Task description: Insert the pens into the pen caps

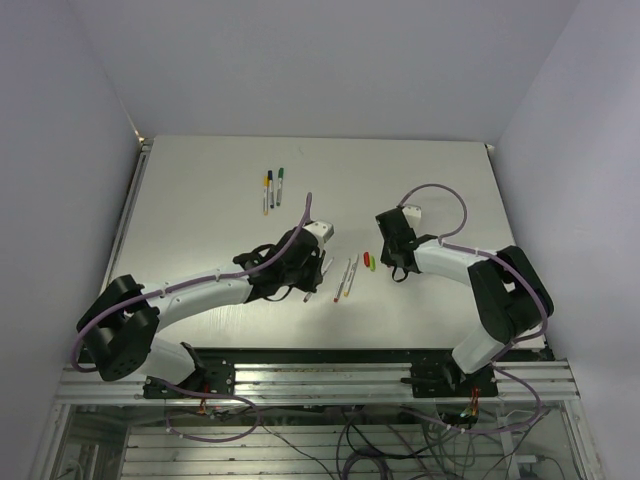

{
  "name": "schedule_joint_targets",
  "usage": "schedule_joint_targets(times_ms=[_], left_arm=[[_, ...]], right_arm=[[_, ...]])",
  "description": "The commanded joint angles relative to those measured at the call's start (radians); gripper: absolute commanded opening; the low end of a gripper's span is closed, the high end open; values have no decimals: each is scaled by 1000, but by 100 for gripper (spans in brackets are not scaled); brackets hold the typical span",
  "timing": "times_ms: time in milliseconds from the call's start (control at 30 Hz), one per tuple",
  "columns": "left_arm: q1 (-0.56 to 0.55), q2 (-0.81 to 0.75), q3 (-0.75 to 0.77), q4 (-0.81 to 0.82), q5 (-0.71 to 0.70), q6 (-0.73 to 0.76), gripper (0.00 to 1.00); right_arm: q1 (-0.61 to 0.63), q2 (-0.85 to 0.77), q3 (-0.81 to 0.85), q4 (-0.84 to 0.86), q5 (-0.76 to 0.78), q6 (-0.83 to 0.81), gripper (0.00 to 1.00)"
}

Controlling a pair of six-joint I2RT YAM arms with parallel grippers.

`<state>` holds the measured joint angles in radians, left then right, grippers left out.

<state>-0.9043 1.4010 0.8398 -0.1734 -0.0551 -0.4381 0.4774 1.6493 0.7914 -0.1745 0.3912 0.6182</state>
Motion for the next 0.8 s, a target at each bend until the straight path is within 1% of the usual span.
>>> schedule_joint_targets(times_ms=[0, 133, 267, 567, 767], left_arm=[[7, -2, -13, 45, 34, -4, 7], [7, 1, -22, 65, 38, 0, 7], [8, -16, -46, 115, 44, -3, 7], [9, -96, -144, 290, 21, -5, 7], [9, -163, -248, 521, 50, -22, 7]], right_arm=[[8, 84, -81, -202, -93, -7, 0], [10, 17, -75, -191, -68, -15, 0], [10, -100, -74, -136, -64, -27, 0], [10, -488, -180, 159, -149, -59, 0], [10, -648, -265, 337, -230, -87, 0]])
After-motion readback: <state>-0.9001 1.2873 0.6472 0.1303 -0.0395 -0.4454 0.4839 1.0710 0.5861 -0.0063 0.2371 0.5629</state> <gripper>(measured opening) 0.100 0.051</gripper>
